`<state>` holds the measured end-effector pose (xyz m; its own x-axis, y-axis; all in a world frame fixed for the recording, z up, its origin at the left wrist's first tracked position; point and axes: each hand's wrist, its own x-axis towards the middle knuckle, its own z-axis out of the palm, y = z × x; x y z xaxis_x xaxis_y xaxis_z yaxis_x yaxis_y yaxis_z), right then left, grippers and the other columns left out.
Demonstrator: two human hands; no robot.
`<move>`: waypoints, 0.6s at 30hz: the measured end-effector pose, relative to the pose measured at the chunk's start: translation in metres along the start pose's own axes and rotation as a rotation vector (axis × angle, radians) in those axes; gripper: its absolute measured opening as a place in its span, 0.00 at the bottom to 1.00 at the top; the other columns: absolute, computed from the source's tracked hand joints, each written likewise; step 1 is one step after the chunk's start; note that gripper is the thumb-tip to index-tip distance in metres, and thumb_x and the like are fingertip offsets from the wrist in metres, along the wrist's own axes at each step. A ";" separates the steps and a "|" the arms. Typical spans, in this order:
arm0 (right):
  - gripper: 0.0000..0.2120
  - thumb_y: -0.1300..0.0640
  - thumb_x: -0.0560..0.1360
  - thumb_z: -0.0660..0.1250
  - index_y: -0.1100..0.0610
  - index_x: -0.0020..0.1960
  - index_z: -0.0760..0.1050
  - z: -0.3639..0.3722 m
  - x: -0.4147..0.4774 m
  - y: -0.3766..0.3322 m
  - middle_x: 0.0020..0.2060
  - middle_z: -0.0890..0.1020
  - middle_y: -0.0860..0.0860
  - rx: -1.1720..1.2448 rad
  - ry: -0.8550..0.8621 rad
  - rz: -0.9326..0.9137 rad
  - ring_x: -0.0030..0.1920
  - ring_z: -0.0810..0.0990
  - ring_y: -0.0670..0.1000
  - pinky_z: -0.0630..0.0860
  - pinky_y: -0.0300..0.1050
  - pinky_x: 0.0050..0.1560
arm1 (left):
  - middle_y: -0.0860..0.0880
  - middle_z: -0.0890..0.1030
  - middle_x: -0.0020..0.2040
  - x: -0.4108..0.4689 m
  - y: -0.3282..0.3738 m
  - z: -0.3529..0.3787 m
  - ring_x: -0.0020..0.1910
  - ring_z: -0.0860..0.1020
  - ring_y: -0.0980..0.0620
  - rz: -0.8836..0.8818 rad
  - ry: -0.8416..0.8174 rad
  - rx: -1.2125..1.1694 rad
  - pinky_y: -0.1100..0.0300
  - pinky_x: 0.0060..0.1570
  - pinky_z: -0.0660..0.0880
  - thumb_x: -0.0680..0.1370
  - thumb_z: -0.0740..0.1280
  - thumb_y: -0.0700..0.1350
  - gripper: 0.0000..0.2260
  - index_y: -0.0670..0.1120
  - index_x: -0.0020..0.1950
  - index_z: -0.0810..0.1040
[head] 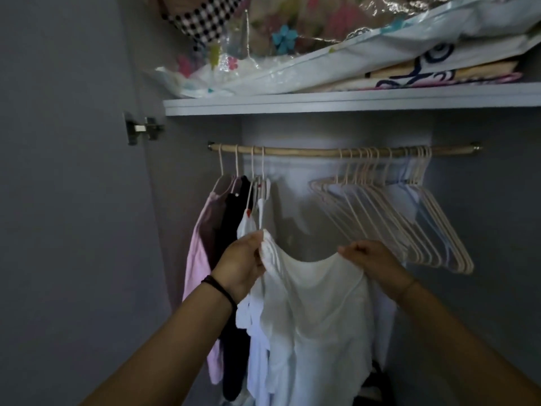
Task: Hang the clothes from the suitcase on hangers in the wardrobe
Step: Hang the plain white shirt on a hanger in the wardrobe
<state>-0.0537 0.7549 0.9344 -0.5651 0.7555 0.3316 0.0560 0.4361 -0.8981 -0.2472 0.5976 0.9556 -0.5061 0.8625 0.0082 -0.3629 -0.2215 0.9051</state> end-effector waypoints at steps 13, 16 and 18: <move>0.07 0.66 0.74 0.66 0.60 0.38 0.78 -0.028 0.078 -0.008 0.36 0.79 0.57 -0.134 0.322 -0.023 0.39 0.76 0.52 0.74 0.45 0.46 | 0.45 0.83 0.40 0.105 0.025 0.041 0.40 0.81 0.50 -0.014 -0.272 0.129 0.59 0.45 0.78 0.78 0.65 0.42 0.08 0.42 0.43 0.82; 0.06 0.63 0.75 0.66 0.62 0.50 0.79 -0.028 0.101 -0.011 0.47 0.81 0.59 -0.155 0.375 -0.030 0.47 0.77 0.52 0.72 0.41 0.51 | 0.47 0.84 0.35 0.116 0.019 0.045 0.34 0.82 0.54 -0.020 -0.304 0.159 0.64 0.37 0.78 0.78 0.65 0.40 0.12 0.43 0.37 0.83; 0.09 0.63 0.76 0.65 0.64 0.54 0.78 -0.026 0.119 -0.010 0.51 0.81 0.60 -0.201 0.375 -0.005 0.50 0.77 0.52 0.71 0.41 0.52 | 0.49 0.84 0.36 0.122 0.016 0.047 0.36 0.82 0.54 -0.019 -0.299 0.161 0.64 0.39 0.78 0.78 0.65 0.40 0.08 0.43 0.41 0.82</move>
<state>-0.0998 0.8532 0.9900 -0.2294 0.8626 0.4509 0.2342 0.4986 -0.8346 -0.2779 0.7202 0.9907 -0.2398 0.9663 0.0938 -0.2300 -0.1504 0.9615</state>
